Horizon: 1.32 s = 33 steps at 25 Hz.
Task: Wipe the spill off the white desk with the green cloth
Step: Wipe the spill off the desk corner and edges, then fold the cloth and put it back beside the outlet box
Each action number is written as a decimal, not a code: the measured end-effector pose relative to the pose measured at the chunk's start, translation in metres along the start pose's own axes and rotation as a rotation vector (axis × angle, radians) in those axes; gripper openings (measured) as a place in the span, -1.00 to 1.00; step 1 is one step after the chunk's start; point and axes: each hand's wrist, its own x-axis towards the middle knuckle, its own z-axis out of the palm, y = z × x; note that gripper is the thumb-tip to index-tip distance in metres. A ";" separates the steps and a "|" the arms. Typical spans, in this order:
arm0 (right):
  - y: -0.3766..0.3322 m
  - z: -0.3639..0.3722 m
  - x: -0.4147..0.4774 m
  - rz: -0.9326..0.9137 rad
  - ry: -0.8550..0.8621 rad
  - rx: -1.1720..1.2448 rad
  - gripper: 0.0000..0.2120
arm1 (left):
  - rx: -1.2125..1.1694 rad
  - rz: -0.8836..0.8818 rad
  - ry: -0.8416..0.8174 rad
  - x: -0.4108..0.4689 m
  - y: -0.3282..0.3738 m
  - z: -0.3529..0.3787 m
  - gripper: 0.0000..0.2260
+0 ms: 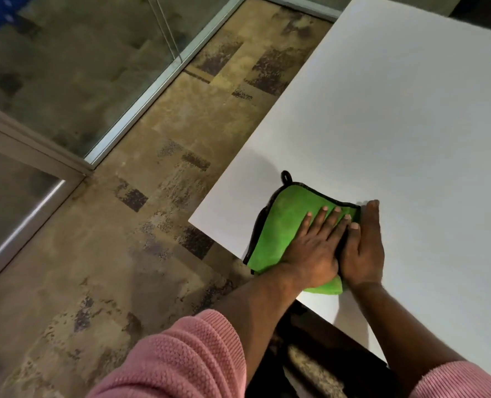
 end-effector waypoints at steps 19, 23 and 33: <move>-0.064 -0.030 0.003 -0.040 -0.426 -0.770 -0.41 | 0.184 -0.028 -0.030 -0.003 -0.102 -0.083 -0.58; -0.062 -0.025 -0.003 0.029 -0.452 -0.777 -0.42 | 0.200 0.042 -0.054 -0.001 -0.108 -0.085 -0.62; -0.073 -0.005 -0.028 0.073 -0.281 -0.764 -0.80 | 0.219 0.097 -0.107 -0.013 -0.110 -0.083 -0.75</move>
